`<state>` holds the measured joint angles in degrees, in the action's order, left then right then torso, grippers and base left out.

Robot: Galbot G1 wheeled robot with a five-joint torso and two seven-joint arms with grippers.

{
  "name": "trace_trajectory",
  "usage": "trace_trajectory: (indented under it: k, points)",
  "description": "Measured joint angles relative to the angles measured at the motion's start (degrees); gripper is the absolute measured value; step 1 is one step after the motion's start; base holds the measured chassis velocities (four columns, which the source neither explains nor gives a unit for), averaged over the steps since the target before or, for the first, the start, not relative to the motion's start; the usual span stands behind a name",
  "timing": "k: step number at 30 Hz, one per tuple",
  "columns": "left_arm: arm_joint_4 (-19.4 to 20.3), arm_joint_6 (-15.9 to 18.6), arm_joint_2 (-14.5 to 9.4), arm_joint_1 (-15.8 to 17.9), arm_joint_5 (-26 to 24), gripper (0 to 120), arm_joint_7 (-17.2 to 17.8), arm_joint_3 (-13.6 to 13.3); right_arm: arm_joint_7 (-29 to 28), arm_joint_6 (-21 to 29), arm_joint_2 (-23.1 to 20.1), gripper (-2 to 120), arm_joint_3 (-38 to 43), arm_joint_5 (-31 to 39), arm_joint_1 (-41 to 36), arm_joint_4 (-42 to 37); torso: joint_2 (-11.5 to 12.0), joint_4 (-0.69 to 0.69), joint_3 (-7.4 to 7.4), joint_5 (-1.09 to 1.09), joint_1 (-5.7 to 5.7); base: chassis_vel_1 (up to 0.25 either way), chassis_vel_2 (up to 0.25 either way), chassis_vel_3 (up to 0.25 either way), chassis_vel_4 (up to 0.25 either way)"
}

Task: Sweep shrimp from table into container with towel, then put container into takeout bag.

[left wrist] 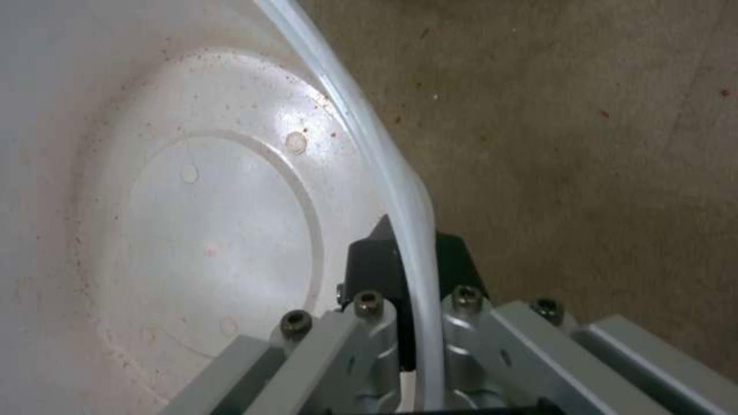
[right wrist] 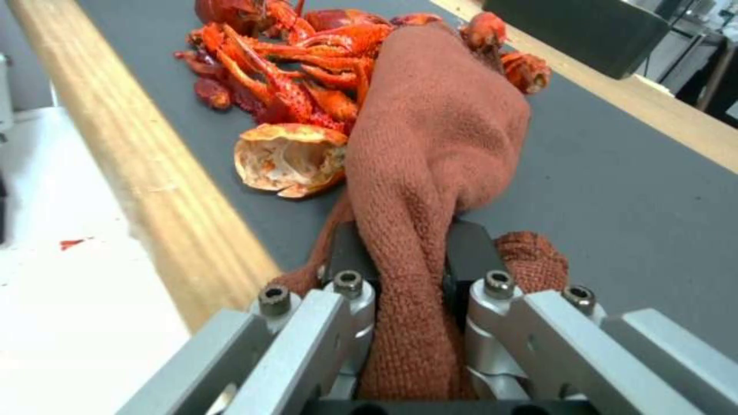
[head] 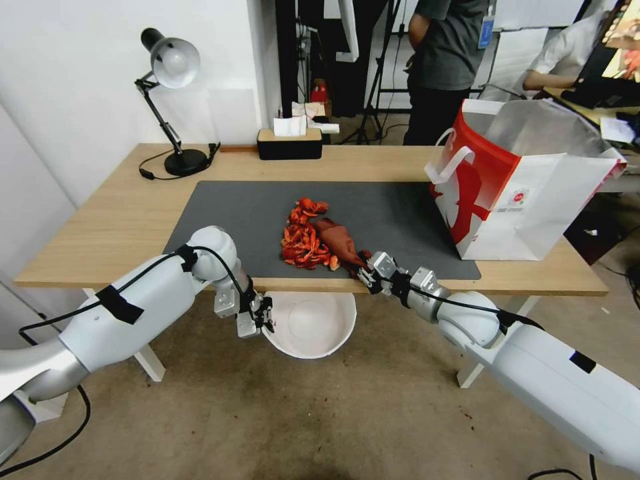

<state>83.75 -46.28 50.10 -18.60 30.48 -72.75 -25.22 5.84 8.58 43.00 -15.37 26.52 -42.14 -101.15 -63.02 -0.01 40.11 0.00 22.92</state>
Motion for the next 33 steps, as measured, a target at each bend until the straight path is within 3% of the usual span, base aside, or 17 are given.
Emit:
trace_trajectory:
  k: [33]
  points:
    - [-0.9, 0.3, 0.4, 0.4, -0.3, 0, 0.1, 0.1, -2.0, 2.2, -0.4, 8, 0.1, 0.0, -3.9, -5.7, 0.0, 0.01, 0.00, 0.00, 0.00, 0.000, 0.000, 0.000, 0.000]
